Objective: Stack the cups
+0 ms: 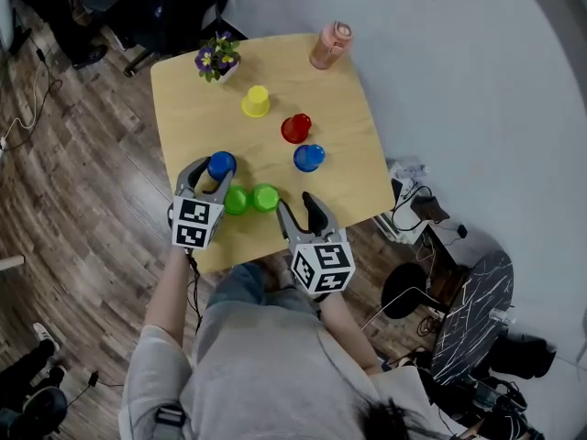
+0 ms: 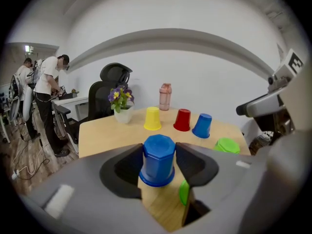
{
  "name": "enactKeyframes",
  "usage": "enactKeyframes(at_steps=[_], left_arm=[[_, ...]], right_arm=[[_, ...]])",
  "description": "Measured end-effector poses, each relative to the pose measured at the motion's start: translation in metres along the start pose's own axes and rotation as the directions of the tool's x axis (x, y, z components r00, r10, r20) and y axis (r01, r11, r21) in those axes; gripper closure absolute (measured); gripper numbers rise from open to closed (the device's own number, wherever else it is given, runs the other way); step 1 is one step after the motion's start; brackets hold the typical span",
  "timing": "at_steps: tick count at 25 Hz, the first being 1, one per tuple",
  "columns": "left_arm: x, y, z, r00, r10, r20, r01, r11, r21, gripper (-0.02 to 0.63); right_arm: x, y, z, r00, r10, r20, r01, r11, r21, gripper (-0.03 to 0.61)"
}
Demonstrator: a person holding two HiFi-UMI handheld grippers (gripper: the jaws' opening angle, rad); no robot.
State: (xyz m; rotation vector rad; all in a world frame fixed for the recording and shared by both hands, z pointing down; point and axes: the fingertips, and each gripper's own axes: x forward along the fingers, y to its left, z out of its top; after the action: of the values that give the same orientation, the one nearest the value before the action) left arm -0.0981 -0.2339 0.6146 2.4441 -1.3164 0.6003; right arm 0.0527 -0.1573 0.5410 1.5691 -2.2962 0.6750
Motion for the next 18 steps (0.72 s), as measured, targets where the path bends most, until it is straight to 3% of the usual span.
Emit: enactKeyframes(at_steps=[8, 18], left_arm=[[-0.048, 0.020, 0.013, 0.995, 0.077, 0.066, -0.077, 0.997, -0.003, 0.352], [-0.091, -0.001, -0.033, 0.994, 0.113, 0.010, -0.112, 0.992, -0.057, 0.353]], right_arm=[[0.013, 0.020, 0.014, 0.999, 0.042, 0.032, -0.041, 0.999, -0.009, 0.368], [0.020, 0.046, 0.024, 0.994, 0.098, 0.048, -0.096, 0.995, -0.032, 0.368]])
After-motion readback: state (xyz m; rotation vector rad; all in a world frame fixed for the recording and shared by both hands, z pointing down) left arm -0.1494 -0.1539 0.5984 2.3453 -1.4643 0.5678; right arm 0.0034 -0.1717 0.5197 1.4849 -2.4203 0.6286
